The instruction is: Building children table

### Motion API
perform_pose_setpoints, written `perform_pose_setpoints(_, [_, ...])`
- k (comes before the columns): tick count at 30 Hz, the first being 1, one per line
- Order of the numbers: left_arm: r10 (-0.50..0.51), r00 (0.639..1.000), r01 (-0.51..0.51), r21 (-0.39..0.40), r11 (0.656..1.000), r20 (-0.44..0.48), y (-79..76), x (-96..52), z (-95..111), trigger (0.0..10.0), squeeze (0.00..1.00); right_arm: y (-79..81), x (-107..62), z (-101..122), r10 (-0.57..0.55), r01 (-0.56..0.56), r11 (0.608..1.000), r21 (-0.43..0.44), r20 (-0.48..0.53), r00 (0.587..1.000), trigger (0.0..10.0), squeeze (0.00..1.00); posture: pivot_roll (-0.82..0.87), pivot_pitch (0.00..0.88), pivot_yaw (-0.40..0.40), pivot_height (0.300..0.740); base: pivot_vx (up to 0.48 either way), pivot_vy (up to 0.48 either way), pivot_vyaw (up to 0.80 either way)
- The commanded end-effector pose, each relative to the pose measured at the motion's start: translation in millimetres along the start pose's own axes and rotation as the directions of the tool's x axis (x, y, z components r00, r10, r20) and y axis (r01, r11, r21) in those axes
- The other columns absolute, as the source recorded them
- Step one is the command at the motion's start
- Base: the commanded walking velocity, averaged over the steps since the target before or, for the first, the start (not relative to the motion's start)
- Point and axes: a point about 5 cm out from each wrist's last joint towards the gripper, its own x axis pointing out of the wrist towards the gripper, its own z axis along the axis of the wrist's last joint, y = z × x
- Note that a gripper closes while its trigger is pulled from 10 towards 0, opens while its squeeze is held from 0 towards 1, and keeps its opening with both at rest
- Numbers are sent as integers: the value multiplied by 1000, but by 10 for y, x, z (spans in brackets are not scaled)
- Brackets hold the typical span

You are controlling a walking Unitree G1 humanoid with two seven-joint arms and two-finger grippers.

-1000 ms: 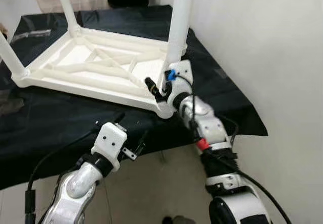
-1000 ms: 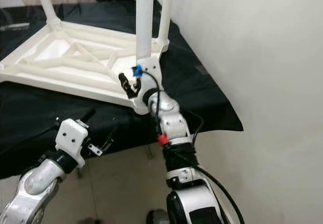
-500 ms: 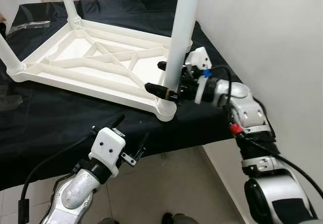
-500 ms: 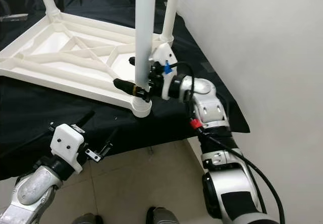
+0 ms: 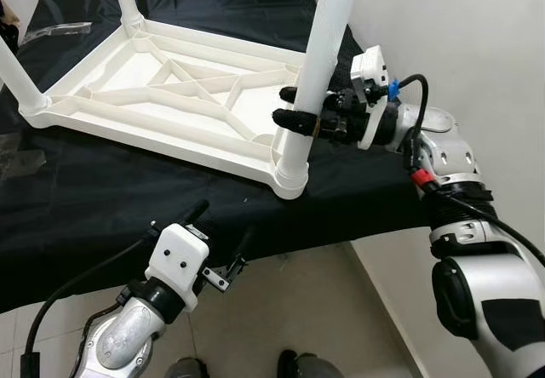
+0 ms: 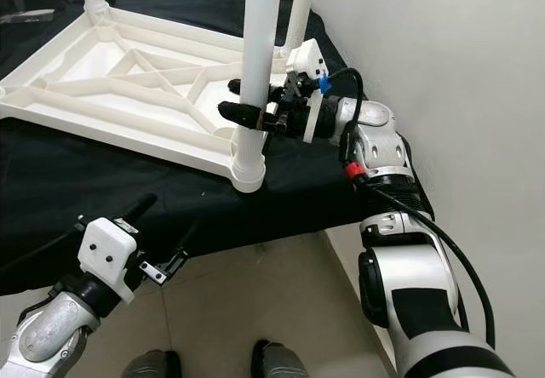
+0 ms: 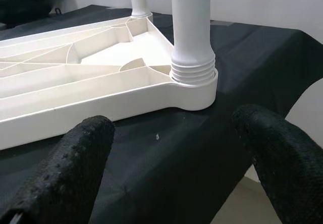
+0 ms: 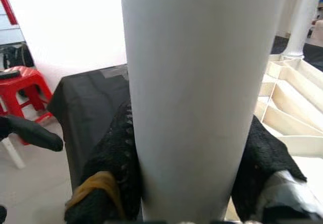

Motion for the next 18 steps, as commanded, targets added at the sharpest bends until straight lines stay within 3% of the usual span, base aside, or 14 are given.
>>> perform_pose_setpoints(1, [-15, 1000, 14, -12, 1000, -19, -32, -20, -15, 10000, 0, -23, -70, 15, -1, 1, 1000, -7, -5, 1000, 0, 0, 98, 257, -73, 740, 0, 0, 0])
perform_pose_setpoints(7, [-15, 1000, 14, -17, 1000, -22, -30, 13, -28, 10000, 0, -40, -148, -41, -27, 27, 1000, -13, -39, 999, 0, 0, 75, 244, -89, 740, 0, 0, 0])
perform_pose_setpoints(10, [-7, 1000, 7, -16, 1000, -19, -37, 53, -52, 10000, 0, 160, -111, -334, -251, 257, 966, 38, -121, 960, 0, 0, 60, 219, -119, 740, 0, 0, 0])
perform_pose_setpoints(12, [-5, 1000, 4, -16, 1000, -19, -37, 59, -55, 10000, 0, 226, -96, -394, -305, 313, 949, 45, -140, 942, 0, 0, 60, 219, -119, 740, 0, 0, 0])
perform_pose_setpoints(13, [-3, 1000, 2, -15, 1000, -21, -30, 84, -77, 10000, 0, 439, 24, -614, -511, 536, 842, 71, -215, 832, 0, 0, 29, 184, -132, 740, 0, 0, 0])
perform_pose_setpoints(15, [-3, 1000, 2, -15, 1000, -21, -30, 84, -77, 10000, 0, 439, 24, -614, -511, 536, 842, 71, -215, 832, 0, 0, 29, 184, -132, 740, 0, 0, 0])
perform_pose_setpoints(16, [-6, 1000, 5, -16, 1000, -21, -27, 126, -101, 10000, 0, 754, 132, -795, -631, 676, 730, 100, -279, 723, 0, 0, 28, 160, -135, 740, 0, 0, 0])
perform_pose_setpoints(17, [-12, 1000, 11, -16, 1000, -22, -24, 172, -126, 10000, 0, 999, 240, -869, -695, 755, 644, 128, -315, 646, 0, 0, 13, 137, -124, 740, 0, 0, 0])
perform_pose_setpoints(18, [-12, 1000, 11, -16, 1000, -22, -24, 172, -126, 10000, 0, 999, 240, -869, -695, 755, 644, 128, -315, 646, 0, 0, 13, 137, -124, 740, 0, 0, 0])
